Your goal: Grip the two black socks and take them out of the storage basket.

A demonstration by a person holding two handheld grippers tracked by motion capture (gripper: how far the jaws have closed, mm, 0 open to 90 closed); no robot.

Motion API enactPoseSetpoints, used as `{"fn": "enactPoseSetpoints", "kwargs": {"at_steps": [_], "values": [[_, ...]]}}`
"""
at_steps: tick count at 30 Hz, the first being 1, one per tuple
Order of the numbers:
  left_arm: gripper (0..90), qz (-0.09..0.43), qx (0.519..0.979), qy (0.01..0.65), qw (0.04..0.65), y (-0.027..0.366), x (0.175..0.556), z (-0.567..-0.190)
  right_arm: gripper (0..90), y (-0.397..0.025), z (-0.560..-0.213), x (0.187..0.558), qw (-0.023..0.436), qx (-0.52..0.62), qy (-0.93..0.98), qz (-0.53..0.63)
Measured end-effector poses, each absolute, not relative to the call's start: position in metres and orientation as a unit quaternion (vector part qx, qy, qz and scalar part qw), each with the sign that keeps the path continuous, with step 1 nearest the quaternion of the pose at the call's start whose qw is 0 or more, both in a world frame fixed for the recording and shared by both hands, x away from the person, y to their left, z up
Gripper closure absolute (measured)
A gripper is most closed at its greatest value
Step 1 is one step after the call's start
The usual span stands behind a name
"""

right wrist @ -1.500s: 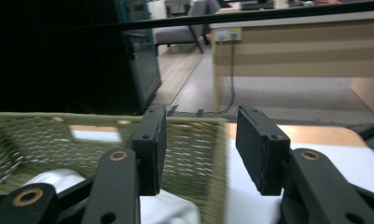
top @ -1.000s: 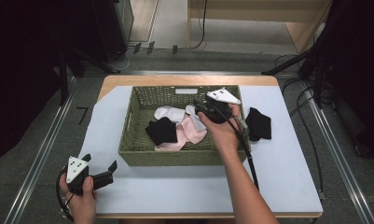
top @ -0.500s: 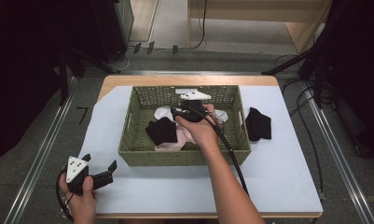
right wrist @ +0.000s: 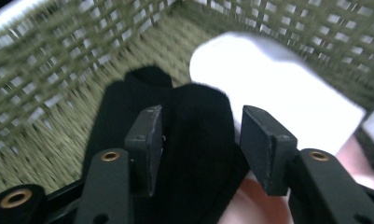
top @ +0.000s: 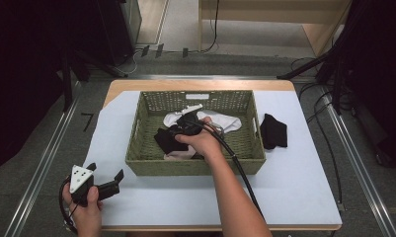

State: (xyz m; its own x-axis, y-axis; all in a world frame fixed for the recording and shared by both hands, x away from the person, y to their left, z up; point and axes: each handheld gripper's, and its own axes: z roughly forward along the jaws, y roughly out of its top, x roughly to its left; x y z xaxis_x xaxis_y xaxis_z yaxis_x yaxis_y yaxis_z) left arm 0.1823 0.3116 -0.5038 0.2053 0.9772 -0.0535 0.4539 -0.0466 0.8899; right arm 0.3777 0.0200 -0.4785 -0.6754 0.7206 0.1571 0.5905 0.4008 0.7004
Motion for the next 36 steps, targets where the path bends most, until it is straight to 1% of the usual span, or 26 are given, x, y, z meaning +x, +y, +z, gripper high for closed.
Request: {"fn": "enactPoseSetpoints", "kwargs": {"at_steps": [2, 3, 4, 5, 6, 7, 8, 9, 10, 12, 17, 18, 21, 22, 23, 24, 25, 26, 27, 28, 30, 31, 33, 36], "values": [[0.7, 0.312, 0.653, 0.547, 0.420, 0.312, 0.182, -0.504, 45.9, 0.021, -0.485, 0.380, 0.082, 0.397, 0.837, 0.368], [0.7, 0.312, 0.654, 0.547, 0.419, 0.312, 0.182, -0.504, 47.1, 0.021, -0.486, 0.379, 0.083, 0.397, 0.839, 0.363], [0.7, 0.313, 0.653, 0.547, 0.420, 0.312, 0.182, -0.504, 51.1, 0.021, -0.487, 0.378, 0.084, 0.394, 0.842, 0.358], [0.7, 0.313, 0.653, 0.547, 0.420, 0.312, 0.182, -0.504, 51.1, 0.021, -0.487, 0.378, 0.084, 0.394, 0.842, 0.358], [0.7, 0.313, 0.654, 0.547, 0.420, 0.311, 0.182, -0.504, 65.1, 0.021, -0.487, 0.377, 0.081, 0.376, 0.854, 0.351], [0.7, 0.313, 0.654, 0.547, 0.419, 0.311, 0.182, -0.504, 65.1, 0.021, -0.487, 0.377, 0.081, 0.376, 0.854, 0.351], [0.7, 0.312, 0.654, 0.547, 0.419, 0.312, 0.182, -0.504, 70.6, 0.021, -0.486, 0.376, 0.078, 0.371, 0.857, 0.349], [0.7, 0.313, 0.654, 0.547, 0.419, 0.312, 0.182, -0.504, 80.4, 0.020, -0.482, 0.376, 0.065, 0.369, 0.860, 0.347], [0.7, 0.313, 0.654, 0.547, 0.420, 0.311, 0.182, -0.504, 81.6, 0.019, -0.480, 0.377, 0.061, 0.369, 0.859, 0.350], [0.7, 0.312, 0.654, 0.547, 0.420, 0.311, 0.182, -0.504, 82.6, 0.017, -0.476, 0.377, 0.057, 0.368, 0.853, 0.367], [0.7, 0.312, 0.654, 0.546, 0.420, 0.312, 0.182, -0.504, 83.5, 0.012, -0.465, 0.375, 0.072, 0.365, 0.827, 0.420], [0.7, 0.313, 0.653, 0.547, 0.420, 0.312, 0.182, -0.504, 83.7, 0.009, -0.460, 0.375, 0.088, 0.365, 0.814, 0.443], [0.7, 0.312, 0.654, 0.546, 0.420, 0.312, 0.182, -0.504, 83.8, 0.002, -0.454, 0.374, 0.116, 0.379, 0.787, 0.472], [0.7, 0.312, 0.654, 0.546, 0.420, 0.312, 0.182, -0.504, 83.8, 0.002, -0.454, 0.374, 0.116, 0.379, 0.787, 0.472], [0.7, 0.311, 0.653, 0.547, 0.421, 0.312, 0.182, -0.504, 83.8, -0.004, -0.450, 0.375, 0.137, 0.394, 0.770, 0.484], [0.7, 0.311, 0.653, 0.547, 0.421, 0.312, 0.182, -0.504, 83.8, -0.004, -0.450, 0.375, 0.137, 0.394, 0.770, 0.484], [0.7, 0.311, 0.653, 0.547, 0.420, 0.312, 0.182, -0.504, 83.8, -0.007, -0.448, 0.375, 0.149, 0.401, 0.761, 0.488], [0.7, 0.311, 0.653, 0.547, 0.420, 0.312, 0.182, -0.504, 83.8, -0.014, -0.445, 0.375, 0.174, 0.414, 0.748, 0.489], [0.7, 0.311, 0.653, 0.547, 0.420, 0.312, 0.182, -0.504, 83.8, -0.018, -0.443, 0.376, 0.187, 0.417, 0.744, 0.488], [0.7, 0.311, 0.653, 0.548, 0.420, 0.312, 0.182, -0.504, 83.8, -0.018, -0.443, 0.376, 0.187, 0.417, 0.744, 0.488], [0.7, 0.311, 0.655, 0.547, 0.419, 0.312, 0.182, -0.504, 83.9, -0.034, -0.443, 0.377, 0.220, 0.441, 0.733, 0.468], [0.6, 0.311, 0.655, 0.547, 0.419, 0.312, 0.182, -0.504, 83.9, -0.034, -0.443, 0.377, 0.220, 0.441, 0.733, 0.468], [0.7, 0.312, 0.655, 0.547, 0.418, 0.311, 0.183, -0.504, 84.0, -0.048, -0.445, 0.378, 0.230, 0.470, 0.718, 0.459], [0.7, 0.312, 0.655, 0.546, 0.418, 0.311, 0.182, -0.504, 84.0, -0.055, -0.441, 0.376, 0.233, 0.467, 0.706, 0.478]]}}
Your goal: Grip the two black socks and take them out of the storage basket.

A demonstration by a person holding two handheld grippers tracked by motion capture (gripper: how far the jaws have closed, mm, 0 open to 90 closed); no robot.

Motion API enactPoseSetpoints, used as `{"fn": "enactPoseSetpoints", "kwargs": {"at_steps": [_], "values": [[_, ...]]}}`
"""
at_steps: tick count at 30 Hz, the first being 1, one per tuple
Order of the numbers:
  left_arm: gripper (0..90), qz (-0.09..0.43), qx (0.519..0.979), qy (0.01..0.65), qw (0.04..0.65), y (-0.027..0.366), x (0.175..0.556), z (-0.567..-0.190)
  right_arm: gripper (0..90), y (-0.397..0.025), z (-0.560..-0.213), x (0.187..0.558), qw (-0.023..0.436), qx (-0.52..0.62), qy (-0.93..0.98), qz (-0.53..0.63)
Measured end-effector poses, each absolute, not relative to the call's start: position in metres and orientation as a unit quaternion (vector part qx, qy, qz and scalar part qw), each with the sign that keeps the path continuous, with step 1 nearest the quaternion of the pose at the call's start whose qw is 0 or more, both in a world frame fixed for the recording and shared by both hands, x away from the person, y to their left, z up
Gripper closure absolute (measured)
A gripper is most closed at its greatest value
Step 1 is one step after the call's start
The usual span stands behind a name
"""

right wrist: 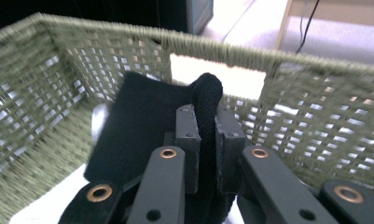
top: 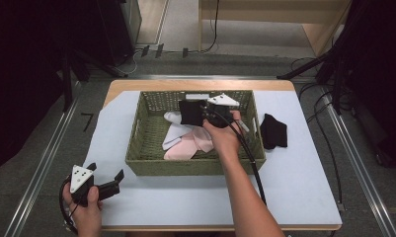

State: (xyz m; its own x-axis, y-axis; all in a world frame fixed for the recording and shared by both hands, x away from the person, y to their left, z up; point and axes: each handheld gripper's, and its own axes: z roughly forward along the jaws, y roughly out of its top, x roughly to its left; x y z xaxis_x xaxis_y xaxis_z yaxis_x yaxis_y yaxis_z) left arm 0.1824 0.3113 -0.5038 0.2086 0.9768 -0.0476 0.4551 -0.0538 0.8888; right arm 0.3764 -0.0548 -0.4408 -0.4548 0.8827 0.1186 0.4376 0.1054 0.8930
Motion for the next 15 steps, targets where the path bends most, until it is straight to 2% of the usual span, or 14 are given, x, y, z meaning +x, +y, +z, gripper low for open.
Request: {"fn": "enactPoseSetpoints", "kwargs": {"at_steps": [11, 15], "values": [[0.7, 0.313, 0.656, 0.546, 0.417, 0.311, 0.182, -0.504, 84.0, -0.077, -0.413, 0.361, 0.285, 0.434, 0.659, 0.543], [0.7, 0.314, 0.654, 0.545, 0.420, 0.311, 0.181, -0.504, 84.1, -0.089, -0.405, 0.357, 0.286, 0.437, 0.653, 0.549]]}}
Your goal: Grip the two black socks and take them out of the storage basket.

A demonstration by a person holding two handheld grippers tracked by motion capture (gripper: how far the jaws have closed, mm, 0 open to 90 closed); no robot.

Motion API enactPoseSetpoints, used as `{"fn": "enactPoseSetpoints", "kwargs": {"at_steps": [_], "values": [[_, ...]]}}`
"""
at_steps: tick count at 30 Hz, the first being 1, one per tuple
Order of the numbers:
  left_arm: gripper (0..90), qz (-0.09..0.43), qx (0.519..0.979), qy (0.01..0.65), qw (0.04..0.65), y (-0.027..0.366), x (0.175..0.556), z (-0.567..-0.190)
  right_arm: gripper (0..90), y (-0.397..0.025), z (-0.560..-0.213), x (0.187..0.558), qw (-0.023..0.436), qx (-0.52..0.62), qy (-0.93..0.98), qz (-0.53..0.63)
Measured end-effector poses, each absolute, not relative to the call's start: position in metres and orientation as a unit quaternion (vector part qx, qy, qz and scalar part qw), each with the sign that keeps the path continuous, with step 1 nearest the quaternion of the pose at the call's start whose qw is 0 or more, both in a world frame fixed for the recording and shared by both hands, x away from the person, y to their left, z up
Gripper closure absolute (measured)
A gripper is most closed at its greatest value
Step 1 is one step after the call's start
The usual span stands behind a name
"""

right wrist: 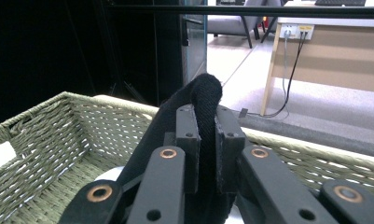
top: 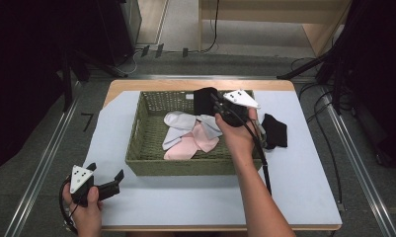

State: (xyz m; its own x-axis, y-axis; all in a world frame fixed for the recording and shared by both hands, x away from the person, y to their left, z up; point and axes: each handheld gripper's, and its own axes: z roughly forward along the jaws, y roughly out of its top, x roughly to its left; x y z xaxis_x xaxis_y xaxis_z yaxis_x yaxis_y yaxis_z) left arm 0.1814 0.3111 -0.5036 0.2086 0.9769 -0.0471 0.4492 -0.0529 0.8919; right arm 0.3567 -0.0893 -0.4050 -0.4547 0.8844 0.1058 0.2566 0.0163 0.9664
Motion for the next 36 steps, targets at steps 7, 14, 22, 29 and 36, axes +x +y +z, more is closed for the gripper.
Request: {"fn": "enactPoseSetpoints", "kwargs": {"at_steps": [7, 14, 22, 29, 36], "values": [[0.6, 0.315, 0.653, 0.545, 0.422, 0.312, 0.181, -0.504, 84.2, -0.115, -0.398, 0.352, 0.299, 0.448, 0.628, 0.562], [0.7, 0.315, 0.652, 0.544, 0.423, 0.311, 0.181, -0.504, 84.2, -0.143, -0.389, 0.347, 0.328, 0.452, 0.601, 0.571], [0.7, 0.317, 0.652, 0.544, 0.423, 0.311, 0.181, -0.504, 84.1, -0.176, -0.383, 0.344, 0.358, 0.462, 0.574, 0.574], [0.7, 0.317, 0.653, 0.543, 0.423, 0.311, 0.181, -0.504, 84.2, -0.201, -0.380, 0.340, 0.375, 0.473, 0.556, 0.572], [0.7, 0.318, 0.652, 0.542, 0.423, 0.311, 0.181, -0.504, 84.1, -0.233, -0.383, 0.335, 0.390, 0.495, 0.538, 0.560]]}}
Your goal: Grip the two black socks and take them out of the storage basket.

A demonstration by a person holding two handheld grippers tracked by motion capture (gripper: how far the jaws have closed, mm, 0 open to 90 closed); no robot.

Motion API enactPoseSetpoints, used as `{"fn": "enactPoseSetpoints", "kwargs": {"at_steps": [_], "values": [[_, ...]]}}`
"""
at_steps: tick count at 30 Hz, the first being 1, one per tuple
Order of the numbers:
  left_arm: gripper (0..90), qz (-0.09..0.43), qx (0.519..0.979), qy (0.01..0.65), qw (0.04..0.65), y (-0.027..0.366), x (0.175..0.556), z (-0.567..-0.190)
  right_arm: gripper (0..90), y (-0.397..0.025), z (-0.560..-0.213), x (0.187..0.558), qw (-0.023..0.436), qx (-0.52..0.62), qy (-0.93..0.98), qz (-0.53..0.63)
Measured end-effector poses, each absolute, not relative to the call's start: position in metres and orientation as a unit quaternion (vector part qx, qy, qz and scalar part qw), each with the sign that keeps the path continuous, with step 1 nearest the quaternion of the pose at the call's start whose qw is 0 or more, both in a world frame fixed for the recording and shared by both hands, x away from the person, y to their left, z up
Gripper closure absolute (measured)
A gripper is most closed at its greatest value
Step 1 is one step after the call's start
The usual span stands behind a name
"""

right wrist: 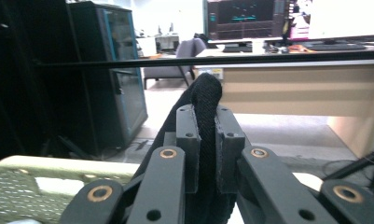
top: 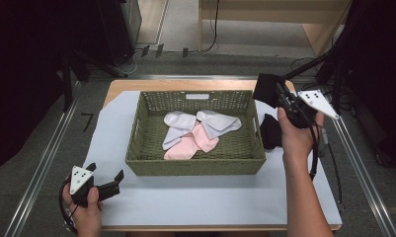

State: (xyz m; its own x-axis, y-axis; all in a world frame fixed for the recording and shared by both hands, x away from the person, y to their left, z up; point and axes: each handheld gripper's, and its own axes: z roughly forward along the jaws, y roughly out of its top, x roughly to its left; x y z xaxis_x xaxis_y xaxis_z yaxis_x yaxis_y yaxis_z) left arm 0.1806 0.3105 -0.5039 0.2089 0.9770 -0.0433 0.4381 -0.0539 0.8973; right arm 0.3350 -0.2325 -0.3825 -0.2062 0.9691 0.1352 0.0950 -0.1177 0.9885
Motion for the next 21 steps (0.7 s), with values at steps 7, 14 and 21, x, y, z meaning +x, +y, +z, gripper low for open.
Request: {"fn": "enactPoseSetpoints", "kwargs": {"at_steps": [7, 14, 21], "values": [[0.7, 0.320, 0.654, 0.541, 0.421, 0.311, 0.180, -0.504, 84.1, -0.266, -0.408, 0.331, 0.385, 0.540, 0.517, 0.541], [0.7, 0.322, 0.654, 0.541, 0.420, 0.310, 0.180, -0.504, 84.1, -0.281, -0.442, 0.331, 0.377, 0.568, 0.519, 0.516], [0.7, 0.322, 0.654, 0.539, 0.421, 0.310, 0.180, -0.504, 83.5, -0.284, -0.471, 0.328, 0.355, 0.592, 0.527, 0.496]]}}
